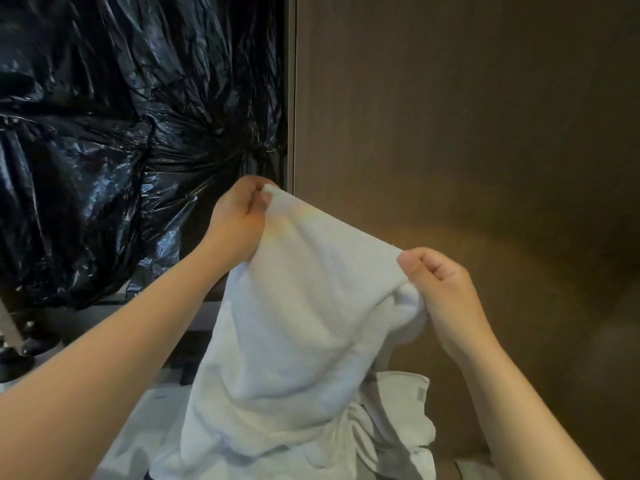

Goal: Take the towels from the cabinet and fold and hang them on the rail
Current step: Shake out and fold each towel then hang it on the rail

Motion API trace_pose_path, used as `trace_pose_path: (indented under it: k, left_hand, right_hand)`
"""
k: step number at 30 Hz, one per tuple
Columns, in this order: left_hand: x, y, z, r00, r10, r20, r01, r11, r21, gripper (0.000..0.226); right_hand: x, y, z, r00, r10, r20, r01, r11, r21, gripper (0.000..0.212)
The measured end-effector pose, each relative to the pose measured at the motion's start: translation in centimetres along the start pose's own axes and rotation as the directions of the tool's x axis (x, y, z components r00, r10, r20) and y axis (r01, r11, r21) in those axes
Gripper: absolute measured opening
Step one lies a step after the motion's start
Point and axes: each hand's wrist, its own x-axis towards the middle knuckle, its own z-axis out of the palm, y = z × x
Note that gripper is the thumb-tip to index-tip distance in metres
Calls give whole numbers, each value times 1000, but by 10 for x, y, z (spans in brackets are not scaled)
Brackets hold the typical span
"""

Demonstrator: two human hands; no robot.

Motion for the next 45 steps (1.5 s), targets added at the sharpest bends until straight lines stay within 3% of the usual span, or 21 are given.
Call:
trace_pose_path:
  k: [2,7,14,17,20,23,26,29,35,42,45]
  left_hand:
    - [6,-5,0,1000,27,-9,-26,998,49,15]
    - [6,-30,2,999,-36,-22,39,994,105,27]
    - [4,-57,-1,995,-75,-58,83,985,152,27]
    - [4,-63,1,996,-79,-42,85,981,172,26]
    - [5,-67,1,999,-53,-11,54,978,201,27]
    - [9,-67,0,999,-19,-30,25,975,220,27]
    - [19,-58,-4,998,18,-68,-2,976,220,26]
    - [34,-44,-10,993,63,-101,-42,980,194,25]
    - [66,-10,-24,969,109,-221,-81,988,131,24]
    - [86,4,-36,956,102,-275,-77,992,98,26]
    - [84,5,-35,958,64,-279,-48,997,66,27]
  right_hand:
    - [3,-5,-1,997,18,71,-18,1000,-3,29]
    - [0,15,-9,958,146,247,-74,958,-277,45]
    - [-27,58,-33,957,97,274,-3,946,-324,49]
    - [-33,69,-41,959,84,270,44,899,-436,51]
    - [-30,74,-51,966,46,254,139,735,-664,53]
    - [-15,63,-64,960,-88,266,274,493,-826,47]
    - [11,37,-75,926,-252,281,343,246,-907,43]
    - [44,3,-86,880,-375,293,349,90,-933,45]
    - [99,-75,-100,811,-449,374,365,-111,-924,42]
    - [127,-122,-102,784,-406,470,423,-206,-883,36]
    - [130,-129,-103,800,-366,476,437,-190,-879,37]
